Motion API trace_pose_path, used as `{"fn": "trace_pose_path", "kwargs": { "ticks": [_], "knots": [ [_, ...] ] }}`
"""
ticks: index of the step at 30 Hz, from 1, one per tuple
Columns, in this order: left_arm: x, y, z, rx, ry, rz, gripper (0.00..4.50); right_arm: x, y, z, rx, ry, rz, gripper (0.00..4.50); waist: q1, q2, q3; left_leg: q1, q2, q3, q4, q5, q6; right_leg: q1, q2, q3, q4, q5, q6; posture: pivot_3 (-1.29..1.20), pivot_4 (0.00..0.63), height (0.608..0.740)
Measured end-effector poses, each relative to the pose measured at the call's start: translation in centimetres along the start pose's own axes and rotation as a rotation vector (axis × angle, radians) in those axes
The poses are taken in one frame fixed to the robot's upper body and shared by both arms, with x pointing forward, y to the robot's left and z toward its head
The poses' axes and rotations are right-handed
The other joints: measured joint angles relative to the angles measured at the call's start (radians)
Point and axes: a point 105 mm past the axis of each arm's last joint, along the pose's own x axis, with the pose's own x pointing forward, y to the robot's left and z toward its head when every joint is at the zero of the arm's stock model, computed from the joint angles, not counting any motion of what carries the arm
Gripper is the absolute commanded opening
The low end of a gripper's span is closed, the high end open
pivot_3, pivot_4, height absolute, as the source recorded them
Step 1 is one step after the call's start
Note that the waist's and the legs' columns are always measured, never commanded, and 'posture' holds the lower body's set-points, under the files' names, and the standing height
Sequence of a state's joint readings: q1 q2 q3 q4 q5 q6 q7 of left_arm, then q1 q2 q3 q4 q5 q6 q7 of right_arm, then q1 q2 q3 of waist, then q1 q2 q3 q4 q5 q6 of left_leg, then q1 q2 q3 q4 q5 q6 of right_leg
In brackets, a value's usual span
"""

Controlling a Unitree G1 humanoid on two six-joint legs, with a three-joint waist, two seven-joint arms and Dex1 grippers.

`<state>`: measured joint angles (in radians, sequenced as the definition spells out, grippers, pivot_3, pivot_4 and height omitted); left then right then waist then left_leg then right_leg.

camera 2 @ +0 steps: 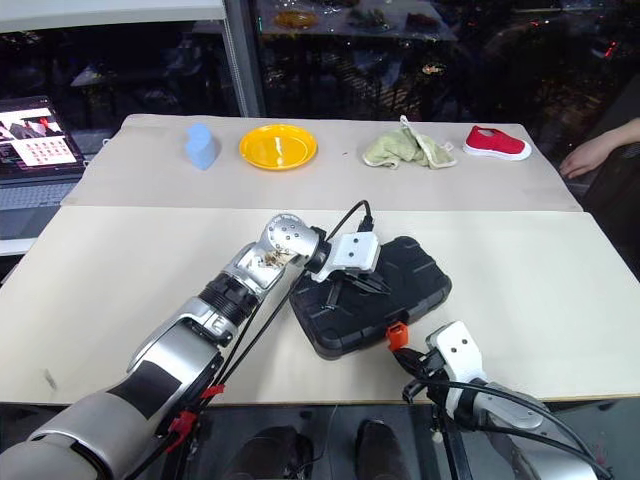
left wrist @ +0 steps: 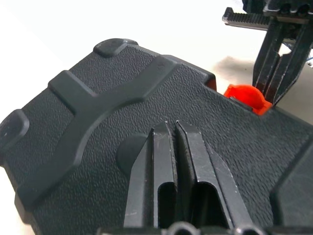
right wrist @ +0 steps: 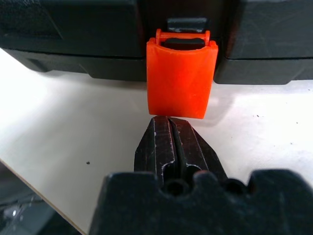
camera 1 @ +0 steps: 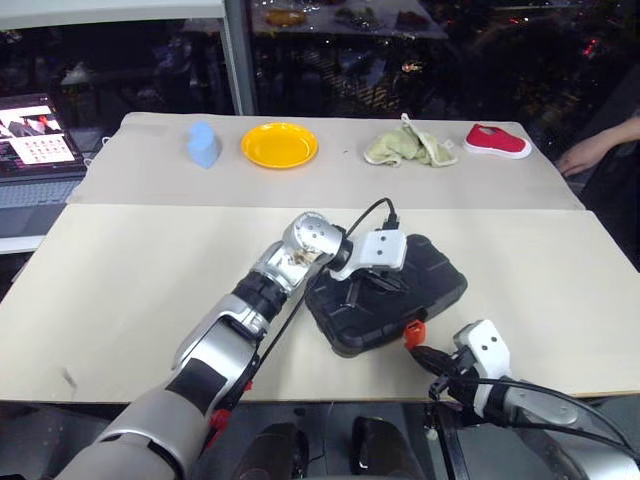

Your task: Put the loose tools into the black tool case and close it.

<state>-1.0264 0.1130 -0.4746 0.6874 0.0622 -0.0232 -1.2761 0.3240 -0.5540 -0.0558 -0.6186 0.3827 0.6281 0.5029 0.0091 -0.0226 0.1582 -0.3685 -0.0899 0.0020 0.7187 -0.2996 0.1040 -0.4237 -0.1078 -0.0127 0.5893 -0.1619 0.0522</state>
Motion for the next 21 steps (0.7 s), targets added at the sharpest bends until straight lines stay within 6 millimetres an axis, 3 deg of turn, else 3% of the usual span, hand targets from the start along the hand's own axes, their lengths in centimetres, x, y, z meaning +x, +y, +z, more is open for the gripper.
{"fn": "trace_pose_path", "kwargs": {
  "ticks": [9,13,21],
  "knots": [
    [0.3,0.2,0.6,0.018,-0.001,-0.015,0.29,0.0,0.2,0.6,0.010,-0.108,-0.049,0.00,0.005,0.001,0.000,-0.003,-0.001,0.001,-0.006,0.001,-0.001,-0.010,0.001,-0.002,0.001,0.000,-0.001,0.00,0.150,0.740],
    [0.3,0.2,0.8,0.030,-0.008,-0.013,0.29,-0.2,0.3,0.7,-0.003,-0.113,-0.051,0.00,0.006,0.001,0.000,-0.010,-0.003,0.001,-0.006,0.001,-0.002,-0.015,0.001,-0.001,0.003,0.004,-0.008,0.00,0.150,0.740],
    [0.3,0.4,0.5,0.027,-0.008,-0.005,0.29,-0.8,0.1,1.5,-0.078,-0.075,-0.014,0.00,0.007,0.001,0.000,-0.011,-0.003,0.001,-0.005,0.002,-0.003,-0.013,0.000,-0.001,0.003,0.001,-0.003,0.00,0.150,0.740]
  ]
}}
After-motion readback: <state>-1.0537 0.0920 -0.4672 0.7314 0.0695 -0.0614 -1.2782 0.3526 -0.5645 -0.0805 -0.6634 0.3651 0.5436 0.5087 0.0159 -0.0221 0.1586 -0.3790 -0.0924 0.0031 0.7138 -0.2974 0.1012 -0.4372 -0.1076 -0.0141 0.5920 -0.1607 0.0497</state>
